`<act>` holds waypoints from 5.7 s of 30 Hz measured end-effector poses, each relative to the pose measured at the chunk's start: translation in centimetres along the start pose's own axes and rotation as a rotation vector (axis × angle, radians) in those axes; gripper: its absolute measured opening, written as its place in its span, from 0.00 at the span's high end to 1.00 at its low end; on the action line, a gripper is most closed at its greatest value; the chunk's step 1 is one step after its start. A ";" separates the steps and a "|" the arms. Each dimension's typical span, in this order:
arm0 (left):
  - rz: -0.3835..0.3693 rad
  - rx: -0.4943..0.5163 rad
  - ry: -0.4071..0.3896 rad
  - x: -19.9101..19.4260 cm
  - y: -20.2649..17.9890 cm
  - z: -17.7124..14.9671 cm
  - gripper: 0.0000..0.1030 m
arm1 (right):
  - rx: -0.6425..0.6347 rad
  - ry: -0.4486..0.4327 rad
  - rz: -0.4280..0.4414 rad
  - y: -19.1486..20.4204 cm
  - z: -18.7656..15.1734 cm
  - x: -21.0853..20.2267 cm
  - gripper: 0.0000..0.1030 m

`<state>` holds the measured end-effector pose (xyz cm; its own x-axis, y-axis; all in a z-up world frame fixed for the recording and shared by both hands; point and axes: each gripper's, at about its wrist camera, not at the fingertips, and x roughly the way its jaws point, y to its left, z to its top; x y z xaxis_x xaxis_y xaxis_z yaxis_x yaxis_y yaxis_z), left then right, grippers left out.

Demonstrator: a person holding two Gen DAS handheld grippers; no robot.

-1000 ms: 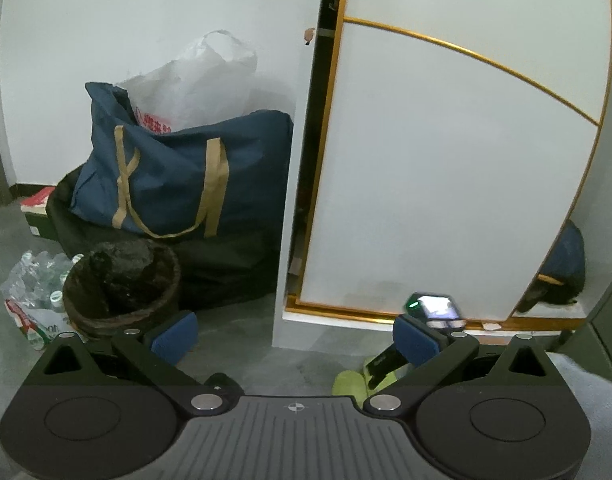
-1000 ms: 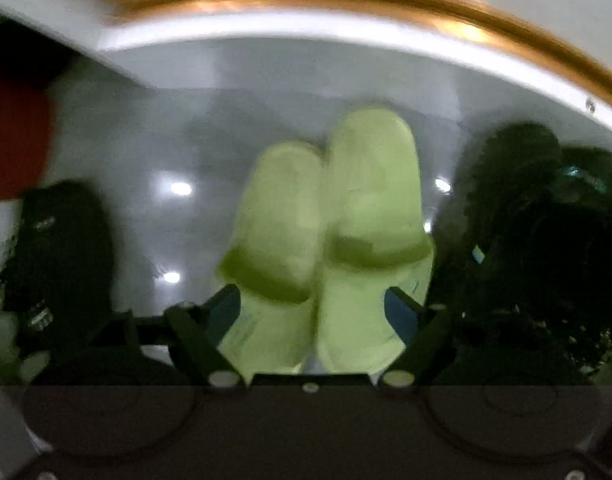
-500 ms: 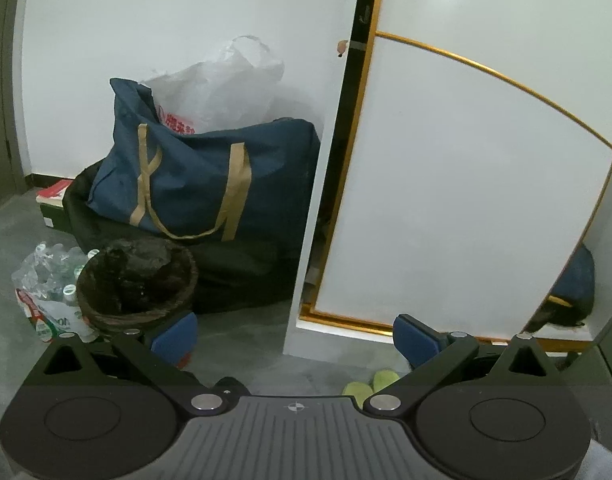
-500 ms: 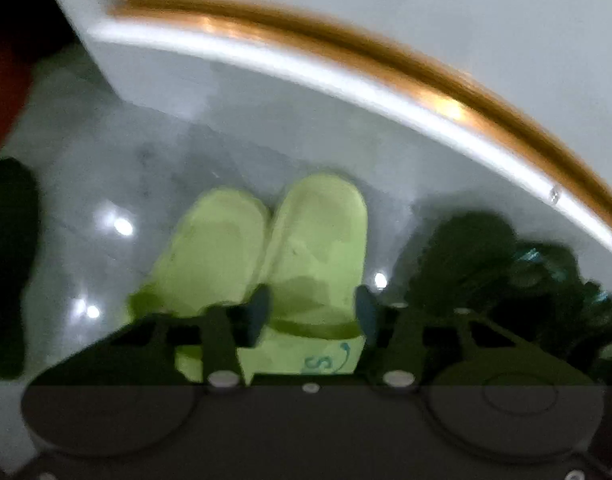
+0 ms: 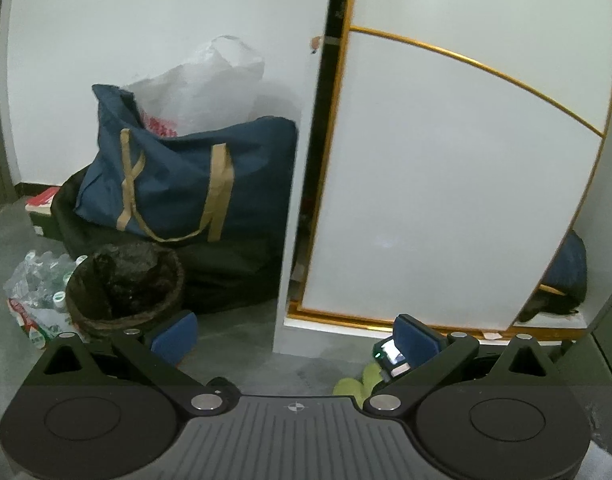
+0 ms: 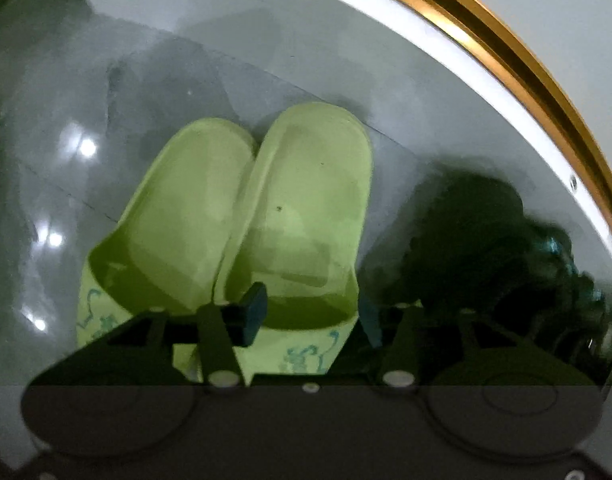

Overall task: Organize scattered shoes
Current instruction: 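Lower the slides beside the speckled sneakers and open the right tool, then move the right tool over the black sneaker pair and close on both, then lift the black sneaker pair with the right tool and carry it toward the slides, then lower the black sneakers beside the slides and open the right tool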

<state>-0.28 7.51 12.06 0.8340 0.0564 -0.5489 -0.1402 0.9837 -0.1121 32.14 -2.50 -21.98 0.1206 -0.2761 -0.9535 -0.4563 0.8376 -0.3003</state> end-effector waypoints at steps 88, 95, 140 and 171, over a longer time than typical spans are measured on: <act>-0.138 0.311 0.170 2.8 -9.4 -3.5 0.00 | -0.586 -0.446 0.285 32.1 -4.4 -8.6 0.71; -0.130 0.349 0.182 3.0 -10.6 -4.0 0.00 | -1.571 -0.576 0.208 29.9 -13.0 -7.9 0.70; -0.158 0.343 0.143 2.4 -11.2 -3.6 0.00 | -1.559 -0.640 0.320 27.0 -11.4 -9.7 0.90; -0.163 0.343 0.116 1.8 -11.6 -3.8 0.00 | -2.105 -0.398 -0.021 29.3 -10.0 -4.9 0.73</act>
<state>0.76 -4.42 9.22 0.7619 -0.1052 -0.6391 0.1914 0.9792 0.0670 9.40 18.67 -25.81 0.1400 0.0478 -0.9890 -0.4688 -0.8766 -0.1087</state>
